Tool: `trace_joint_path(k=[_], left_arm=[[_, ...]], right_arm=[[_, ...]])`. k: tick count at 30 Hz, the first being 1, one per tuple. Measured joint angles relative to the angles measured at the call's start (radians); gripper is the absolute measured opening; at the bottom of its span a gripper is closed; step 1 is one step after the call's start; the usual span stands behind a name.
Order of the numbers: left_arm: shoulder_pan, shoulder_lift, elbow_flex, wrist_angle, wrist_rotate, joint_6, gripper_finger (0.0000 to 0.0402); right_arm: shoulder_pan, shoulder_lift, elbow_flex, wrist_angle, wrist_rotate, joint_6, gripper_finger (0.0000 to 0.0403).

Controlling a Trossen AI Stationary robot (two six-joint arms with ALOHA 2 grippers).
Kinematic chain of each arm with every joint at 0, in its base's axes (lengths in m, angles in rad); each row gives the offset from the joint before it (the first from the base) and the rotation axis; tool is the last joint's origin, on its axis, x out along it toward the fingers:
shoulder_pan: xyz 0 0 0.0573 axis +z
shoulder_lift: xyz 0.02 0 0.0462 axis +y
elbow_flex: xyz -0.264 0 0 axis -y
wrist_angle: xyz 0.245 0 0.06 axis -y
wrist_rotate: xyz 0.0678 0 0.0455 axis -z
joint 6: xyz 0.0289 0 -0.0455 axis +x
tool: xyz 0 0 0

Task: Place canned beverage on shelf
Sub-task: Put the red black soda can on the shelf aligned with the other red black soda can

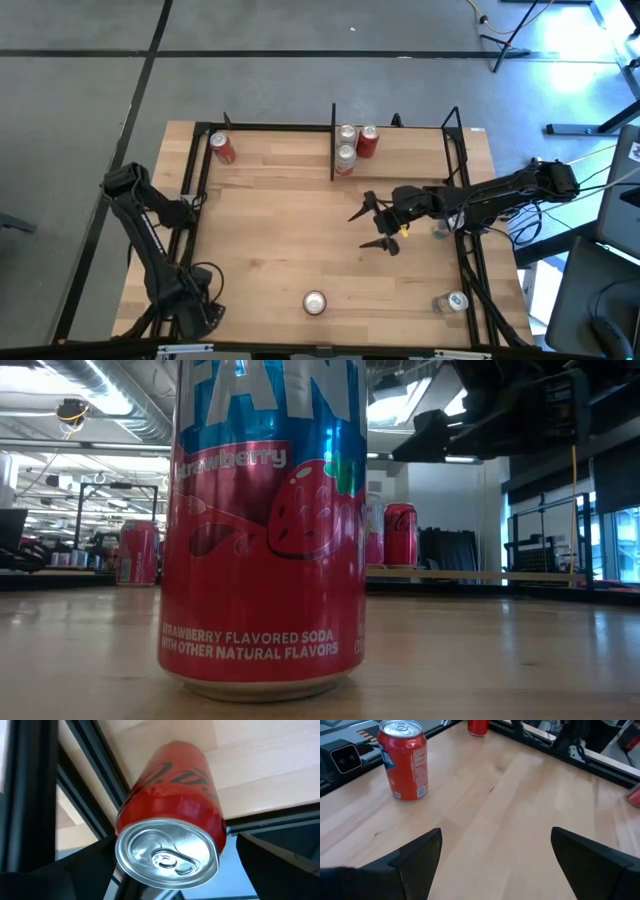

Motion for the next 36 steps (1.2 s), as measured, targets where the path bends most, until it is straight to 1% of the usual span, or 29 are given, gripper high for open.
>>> trace_joint_path(k=[3,6,8,11,14,16,18,21,24,28,31,34,36], left_arm=[[-0.001,0.001,0.0,0.001,0.011,-0.026,0.038],[-0.002,0.001,0.0,-0.013,-0.006,-0.021,0.0362],[-0.002,0.001,0.0,-0.027,-0.015,-0.017,0.034],[-0.001,0.0,0.0,-0.039,-0.015,0.016,0.0296],[0.013,-0.002,0.001,-0.061,-0.013,0.086,0.0248],[0.036,-0.005,0.002,-0.083,-0.012,0.146,0.0228],[0.068,-0.01,0.002,-0.094,-0.038,0.224,0.0228],[0.133,-0.03,0.002,-0.11,-0.133,0.353,0.0228],[0.221,-0.041,0.032,-0.17,-0.22,0.512,0.0228],[0.363,-0.042,0.124,-0.235,-0.309,0.776,0.0228],[0.484,-0.029,0.201,-0.24,-0.37,0.993,0.0228],[0.599,-0.001,0.276,-0.245,-0.392,1.218,0.0228],[0.667,0.029,0.325,-0.261,-0.383,1.363,0.0228]], right_arm=[[0.001,0.0,0.0,-0.012,0.0,0.007,0.0357],[0.001,0.0,0.0,-0.024,0.0,0.022,0.0357],[0.001,0.0,0.0,-0.033,0.0,0.022,0.0357],[0.001,0.0,0.0,-0.033,0.0,0.022,0.0357],[0.001,0.0,0.0,-0.033,0.0,0.022,0.0357],[0.001,0.0,0.0,-0.035,0.0,0.023,0.0357],[0.001,0.0,0.0,-0.048,0.0,0.037,0.0357],[0.001,0.0,0.0,-0.074,0.0,0.076,0.0357],[0.001,0.0,0.0,-0.107,0.0,0.109,0.0357],[0.001,0.0,-0.001,-0.12,0.0,0.132,0.0357],[0.001,0.0,-0.001,-0.132,0.0,0.139,0.0357],[0.001,0.0,-0.001,-0.148,0.0,0.139,0.0357],[0.001,0.001,-0.001,-0.152,0.0,0.139,0.0357]])
